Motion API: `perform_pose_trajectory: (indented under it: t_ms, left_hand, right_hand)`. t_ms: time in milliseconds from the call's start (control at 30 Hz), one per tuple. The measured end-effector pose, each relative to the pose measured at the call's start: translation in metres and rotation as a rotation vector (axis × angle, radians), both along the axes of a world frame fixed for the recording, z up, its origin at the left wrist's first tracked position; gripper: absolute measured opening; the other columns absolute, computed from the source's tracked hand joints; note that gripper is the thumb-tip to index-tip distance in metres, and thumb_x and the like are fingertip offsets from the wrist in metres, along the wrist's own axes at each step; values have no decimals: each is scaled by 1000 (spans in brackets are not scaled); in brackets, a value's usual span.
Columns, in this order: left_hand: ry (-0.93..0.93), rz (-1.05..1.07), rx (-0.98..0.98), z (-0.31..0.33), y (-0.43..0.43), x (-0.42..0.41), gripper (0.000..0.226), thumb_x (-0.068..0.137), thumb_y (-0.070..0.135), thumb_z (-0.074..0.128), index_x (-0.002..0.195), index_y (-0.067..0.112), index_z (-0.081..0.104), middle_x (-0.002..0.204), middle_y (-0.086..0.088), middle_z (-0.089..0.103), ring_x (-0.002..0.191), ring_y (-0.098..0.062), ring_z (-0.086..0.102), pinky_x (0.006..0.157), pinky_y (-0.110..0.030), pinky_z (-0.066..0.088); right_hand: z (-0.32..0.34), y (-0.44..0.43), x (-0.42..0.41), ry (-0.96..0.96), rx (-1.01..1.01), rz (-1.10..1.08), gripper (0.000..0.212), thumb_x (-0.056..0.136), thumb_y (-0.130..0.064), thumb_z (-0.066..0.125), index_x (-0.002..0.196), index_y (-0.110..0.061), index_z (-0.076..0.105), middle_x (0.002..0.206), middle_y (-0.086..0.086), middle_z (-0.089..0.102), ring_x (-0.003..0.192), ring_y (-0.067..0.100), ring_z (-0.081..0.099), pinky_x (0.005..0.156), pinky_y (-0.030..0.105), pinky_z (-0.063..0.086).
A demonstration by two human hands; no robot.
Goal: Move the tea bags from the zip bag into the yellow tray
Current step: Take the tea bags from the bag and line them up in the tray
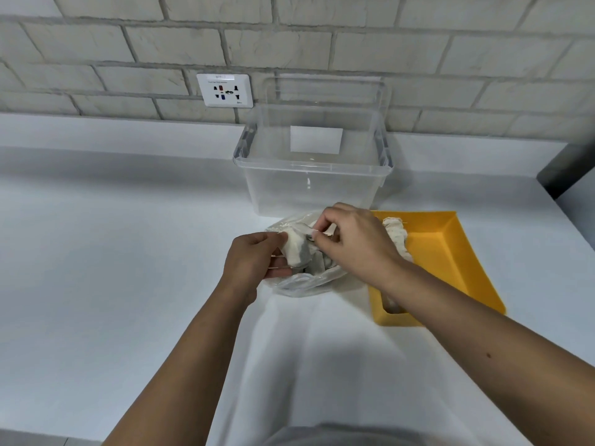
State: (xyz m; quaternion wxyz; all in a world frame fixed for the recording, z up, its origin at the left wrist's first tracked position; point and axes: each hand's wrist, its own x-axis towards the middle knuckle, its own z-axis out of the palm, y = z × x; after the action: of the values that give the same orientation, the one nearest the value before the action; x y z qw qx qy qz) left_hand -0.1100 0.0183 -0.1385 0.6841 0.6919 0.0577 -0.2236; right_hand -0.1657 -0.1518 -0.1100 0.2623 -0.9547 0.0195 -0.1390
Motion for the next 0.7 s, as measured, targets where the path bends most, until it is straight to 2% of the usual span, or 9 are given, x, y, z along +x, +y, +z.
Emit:
perform_pose_trajectory:
  t_ms: [200, 333, 433, 533, 600, 667, 700]
  left_hand:
    - [9, -2, -12, 3, -3, -2, 20, 94, 12, 62, 89, -4, 72, 78, -18, 72, 61, -25, 72, 66, -32, 63]
    - [21, -8, -47, 2, -1, -3, 21, 95, 16, 62, 86, 0, 74, 73, -14, 74, 65, -27, 73, 77, -36, 62]
    - [9, -31, -64, 1, 0, -4, 22, 91, 21, 71, 92, 1, 76, 67, -10, 71, 60, -20, 70, 73, -30, 62]
    - [-23, -1, -35, -3, -1, -4, 17, 87, 19, 75, 85, 1, 75, 60, -4, 64, 52, -12, 61, 69, -29, 62]
    - [-61, 37, -2, -4, 1, -1, 14, 87, 16, 75, 80, 4, 74, 62, -5, 66, 53, -12, 61, 63, -26, 61]
    - [-128, 67, 40, -6, 6, 4, 13, 87, 19, 76, 85, 5, 76, 70, -8, 72, 63, -18, 67, 66, -30, 62]
    - [-172, 78, 69, -7, 8, 7, 14, 86, 21, 77, 87, 7, 76, 74, -9, 74, 69, -22, 71, 70, -33, 62]
  right_hand:
    - [-6, 11, -7, 28, -42, 64, 7, 87, -28, 63, 86, -22, 67, 92, -10, 65, 71, 5, 48, 65, 28, 43]
    - [-9, 12, -5, 77, -44, 113, 11, 89, -28, 61, 93, -25, 70, 99, -13, 66, 80, 8, 57, 73, 32, 49]
    - [-9, 13, -5, 115, -23, 149, 19, 88, -24, 60, 101, -24, 74, 108, -13, 69, 95, 10, 63, 83, 33, 51]
    - [-6, 11, -7, 151, 68, 211, 22, 87, -17, 62, 104, -21, 76, 114, -11, 70, 102, 8, 64, 91, 27, 49]
    - [-3, 7, -4, 148, 183, 190, 20, 88, -15, 63, 100, -22, 77, 106, -11, 73, 89, 3, 66, 81, 19, 50]
    - [-4, -2, 4, 140, 231, 92, 18, 92, -15, 61, 100, -22, 76, 93, -12, 72, 74, -3, 63, 66, 8, 44]
    - [-6, -8, 9, 162, 206, 43, 18, 93, -15, 61, 102, -21, 76, 90, -12, 71, 74, -3, 63, 64, 6, 41]
